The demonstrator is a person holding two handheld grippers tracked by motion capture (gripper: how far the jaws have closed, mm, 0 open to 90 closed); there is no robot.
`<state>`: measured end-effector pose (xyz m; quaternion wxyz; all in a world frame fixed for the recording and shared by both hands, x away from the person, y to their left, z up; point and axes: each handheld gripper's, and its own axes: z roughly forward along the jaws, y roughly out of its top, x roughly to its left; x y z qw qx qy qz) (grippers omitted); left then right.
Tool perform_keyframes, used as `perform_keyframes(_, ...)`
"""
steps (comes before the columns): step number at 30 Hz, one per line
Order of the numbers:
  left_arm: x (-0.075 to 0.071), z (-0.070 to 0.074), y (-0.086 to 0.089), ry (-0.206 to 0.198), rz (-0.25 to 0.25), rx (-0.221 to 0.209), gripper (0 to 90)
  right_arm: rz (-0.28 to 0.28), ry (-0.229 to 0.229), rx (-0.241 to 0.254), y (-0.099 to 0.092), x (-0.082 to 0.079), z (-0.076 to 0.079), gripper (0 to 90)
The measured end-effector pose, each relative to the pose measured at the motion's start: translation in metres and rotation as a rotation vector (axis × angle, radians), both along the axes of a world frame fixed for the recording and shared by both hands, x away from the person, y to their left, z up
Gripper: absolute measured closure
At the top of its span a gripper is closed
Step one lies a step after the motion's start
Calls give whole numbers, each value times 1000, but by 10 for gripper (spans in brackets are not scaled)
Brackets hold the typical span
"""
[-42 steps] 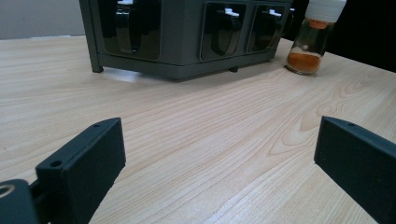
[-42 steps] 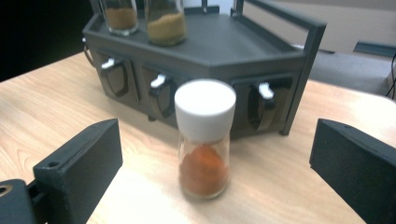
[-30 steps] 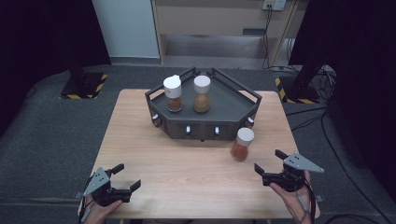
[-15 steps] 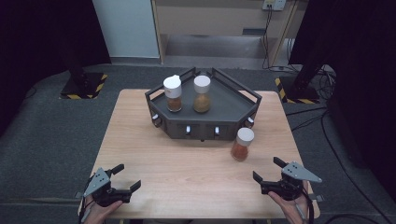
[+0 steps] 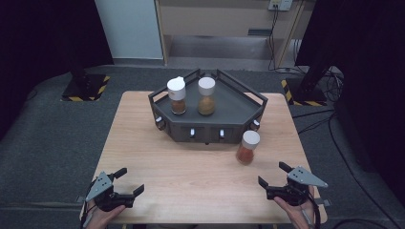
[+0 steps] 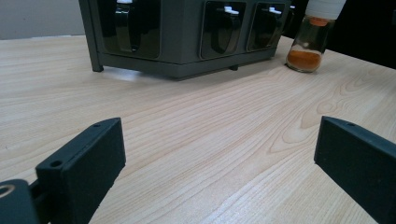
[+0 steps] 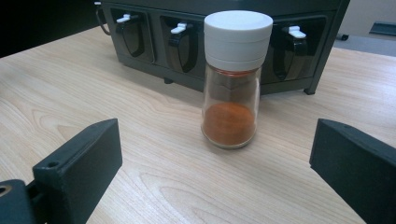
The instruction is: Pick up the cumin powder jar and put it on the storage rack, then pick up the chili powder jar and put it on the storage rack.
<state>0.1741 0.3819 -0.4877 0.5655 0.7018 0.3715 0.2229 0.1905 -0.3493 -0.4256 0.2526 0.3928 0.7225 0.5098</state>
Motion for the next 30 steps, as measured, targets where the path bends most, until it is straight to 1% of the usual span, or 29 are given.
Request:
perform_keyframes(17, 1, -1, 0, 3, -3, -4, 7, -11, -14, 11, -1, -1, 5, 21)
perform_keyframes(27, 1, -1, 0, 3, -4, -6, 6, -17, -21, 19, -1, 0, 13, 22)
perform_keyframes(30, 1, -1, 0, 3, -5, -5, 6, -14, -24, 13, 0, 2, 18, 21)
